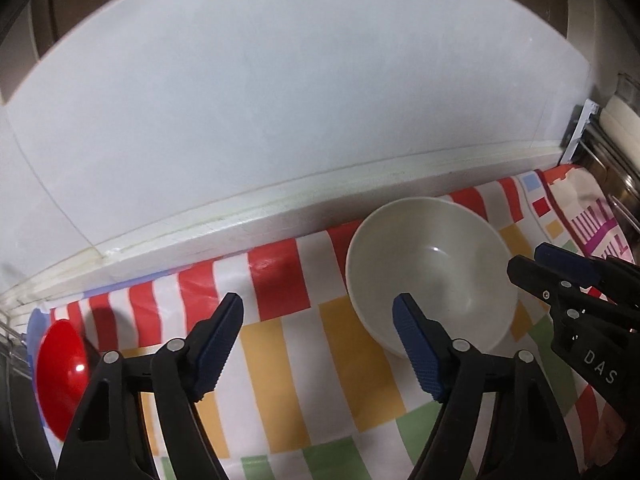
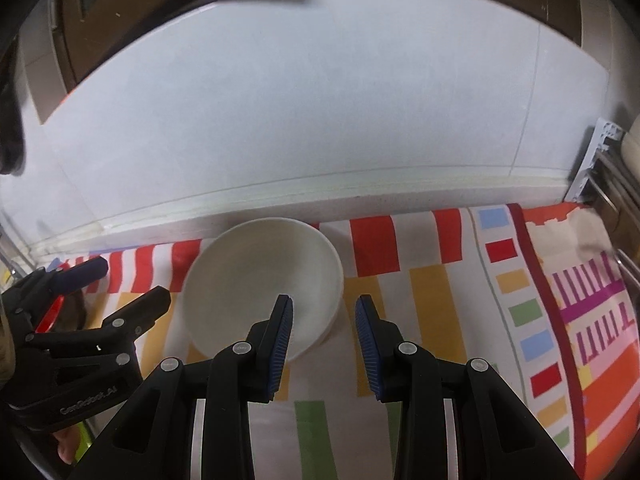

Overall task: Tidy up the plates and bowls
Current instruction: 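Reach the left tool to the white bowl and grip its rim, then lift the white bowl with the left tool and carry it toward the pink bowl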

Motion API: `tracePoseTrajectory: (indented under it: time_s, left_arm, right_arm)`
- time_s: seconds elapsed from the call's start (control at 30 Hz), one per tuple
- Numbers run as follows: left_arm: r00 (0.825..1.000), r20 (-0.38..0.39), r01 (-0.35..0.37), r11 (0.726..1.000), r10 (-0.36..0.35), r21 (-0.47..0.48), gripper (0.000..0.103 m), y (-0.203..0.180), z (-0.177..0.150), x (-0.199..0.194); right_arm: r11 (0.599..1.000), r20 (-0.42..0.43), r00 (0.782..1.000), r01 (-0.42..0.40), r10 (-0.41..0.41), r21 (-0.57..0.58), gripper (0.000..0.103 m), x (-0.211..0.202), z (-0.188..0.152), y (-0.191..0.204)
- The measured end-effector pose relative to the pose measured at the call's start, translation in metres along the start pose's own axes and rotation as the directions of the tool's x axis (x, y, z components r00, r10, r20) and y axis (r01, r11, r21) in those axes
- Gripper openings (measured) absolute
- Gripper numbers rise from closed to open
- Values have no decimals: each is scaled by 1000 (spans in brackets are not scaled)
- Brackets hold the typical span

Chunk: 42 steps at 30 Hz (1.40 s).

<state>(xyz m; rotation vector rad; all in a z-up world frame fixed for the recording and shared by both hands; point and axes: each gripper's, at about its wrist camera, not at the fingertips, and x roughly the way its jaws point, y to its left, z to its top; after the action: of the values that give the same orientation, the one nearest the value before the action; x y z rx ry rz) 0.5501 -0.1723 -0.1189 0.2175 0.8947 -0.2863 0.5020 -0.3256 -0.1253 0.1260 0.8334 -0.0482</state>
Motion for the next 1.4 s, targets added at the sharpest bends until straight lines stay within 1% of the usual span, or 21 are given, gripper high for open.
tracePoseTrajectory:
  time_s: [0.2,0.33,0.37,0.4,0.63,0.73,0.77,0.83,0.97,1.13,1.2,1.4]
  left_arm:
    - [999,-37,12,1000,-12,-5,71,-5,2,22]
    - [998,-62,17,1000,-17,-8,64,-7,2,34]
    - [997,-69,19,1000,-20,-10,60,-7,2,37]
    - [997,-77,22,1000,-23,-12,59,-8,2,40]
    - [992,-113,56,998,-60,-41,32,-8,1,51]
    - [989,-123,75,996,-80,-43,23,-12,1,55]
    - [988,-126,79,996,-84,-42,19,-14,1,56]
    - [988,-130,83,996,-86,-34,14,-20,1,57]
    - [992,-109,65,998,-67,-20,14,-26,-1,51]
    - [991,-99,82,996,-85,-33,14,-22,-6,32]
    - [992,-92,82,996,-84,-30,14,-18,-8,25]
    - [993,-71,95,995,-97,-31,14,-21,-17,-5]
  right_arm:
    - [1000,-27,1000,-7,7,15,34,20,2,-4]
    - [1000,-44,999,-13,14,25,34,31,2,-5]
    - [1000,-48,999,-11,12,24,34,34,2,-5]
    - [1000,-50,999,-10,12,24,34,36,2,-4]
    - [999,-79,997,-12,14,30,32,49,3,-5]
    - [999,-89,996,-14,17,31,22,52,3,-5]
    - [999,-93,995,-16,19,34,20,54,4,-5]
    - [999,-99,995,-22,26,43,18,54,3,-6]
    - [999,-92,996,-14,18,52,16,52,4,-5]
    - [998,-89,996,-15,21,68,15,45,5,-5]
    - [997,-84,996,-18,24,70,15,38,4,-4]
    - [998,-64,998,-12,16,64,15,9,1,1]
